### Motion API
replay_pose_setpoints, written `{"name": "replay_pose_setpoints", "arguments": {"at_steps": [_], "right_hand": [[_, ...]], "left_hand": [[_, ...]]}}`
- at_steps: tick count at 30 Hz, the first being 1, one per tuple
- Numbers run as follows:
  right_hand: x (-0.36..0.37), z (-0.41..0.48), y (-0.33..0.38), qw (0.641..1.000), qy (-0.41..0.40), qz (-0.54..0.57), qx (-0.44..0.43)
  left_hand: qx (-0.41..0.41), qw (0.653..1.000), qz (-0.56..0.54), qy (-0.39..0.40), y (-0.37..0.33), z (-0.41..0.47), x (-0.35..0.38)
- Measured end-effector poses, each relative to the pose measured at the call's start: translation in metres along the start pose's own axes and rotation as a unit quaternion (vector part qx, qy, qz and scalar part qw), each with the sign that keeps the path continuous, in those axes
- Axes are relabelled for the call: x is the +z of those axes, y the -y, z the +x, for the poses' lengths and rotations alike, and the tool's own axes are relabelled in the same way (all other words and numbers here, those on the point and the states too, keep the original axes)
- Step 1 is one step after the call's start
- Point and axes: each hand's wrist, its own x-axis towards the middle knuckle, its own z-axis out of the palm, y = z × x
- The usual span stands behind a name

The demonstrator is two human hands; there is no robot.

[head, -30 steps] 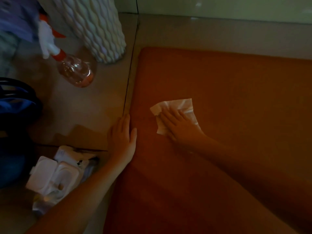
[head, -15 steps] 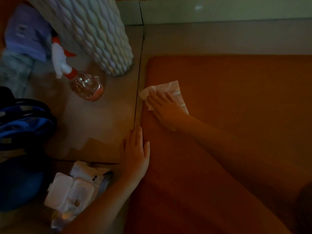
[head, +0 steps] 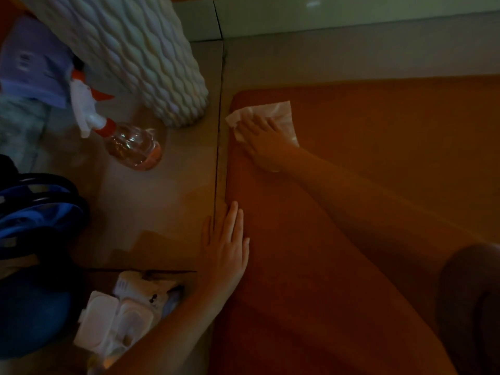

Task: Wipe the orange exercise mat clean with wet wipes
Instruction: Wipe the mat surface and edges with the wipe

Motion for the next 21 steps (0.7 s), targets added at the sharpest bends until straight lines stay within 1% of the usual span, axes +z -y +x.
{"name": "replay_pose_setpoints", "arguments": {"at_steps": [2, 3, 5, 7, 9, 10, 11, 14, 16, 17, 18, 19, 21], "right_hand": [[-0.005, 0.002, -0.017, 0.998, -0.001, -0.055, -0.020], [-0.007, 0.002, -0.028, 0.997, -0.010, -0.073, -0.011], [-0.016, 0.000, -0.055, 0.997, -0.029, -0.026, 0.066], [-0.023, -0.004, -0.080, 0.986, -0.045, 0.039, 0.157], [-0.028, 0.000, -0.082, 0.979, -0.033, 0.053, 0.196], [-0.028, 0.003, -0.072, 0.981, -0.031, 0.050, 0.186], [-0.026, 0.007, -0.058, 0.986, -0.033, 0.037, 0.158], [-0.013, 0.014, -0.016, 0.998, -0.042, 0.010, 0.043], [-0.009, 0.015, -0.015, 1.000, -0.030, -0.001, 0.002], [-0.011, 0.014, -0.024, 0.999, -0.026, -0.029, -0.018], [-0.014, 0.013, -0.037, 0.998, -0.026, -0.060, -0.024], [-0.018, 0.009, -0.050, 0.997, -0.026, -0.066, -0.006], [-0.022, 0.000, -0.074, 0.996, -0.044, -0.014, 0.077]], "left_hand": [[0.020, 1.000, 0.001, -0.004, 0.000, 0.000, 0.000], [0.025, 1.000, 0.000, -0.008, 0.000, 0.000, 0.000], [0.027, 1.000, 0.000, -0.013, -0.001, 0.001, 0.000], [0.030, 0.999, -0.002, -0.017, 0.000, 0.000, 0.001], [0.032, 0.999, -0.002, -0.023, 0.000, 0.001, 0.001], [0.031, 0.999, -0.001, -0.026, 0.000, 0.002, 0.002], [0.030, 0.999, -0.002, -0.027, 0.000, 0.001, 0.002], [0.030, 0.999, 0.000, -0.030, 0.000, 0.000, 0.002], [0.034, 0.999, 0.008, -0.036, 0.000, 0.001, 0.001], [0.034, 0.999, 0.011, -0.038, -0.001, 0.000, 0.000], [0.034, 0.998, 0.016, -0.040, -0.001, 0.000, 0.000], [0.036, 0.998, 0.019, -0.042, -0.001, 0.000, 0.000], [0.039, 0.998, 0.021, -0.046, -0.001, 0.001, 0.000]]}}
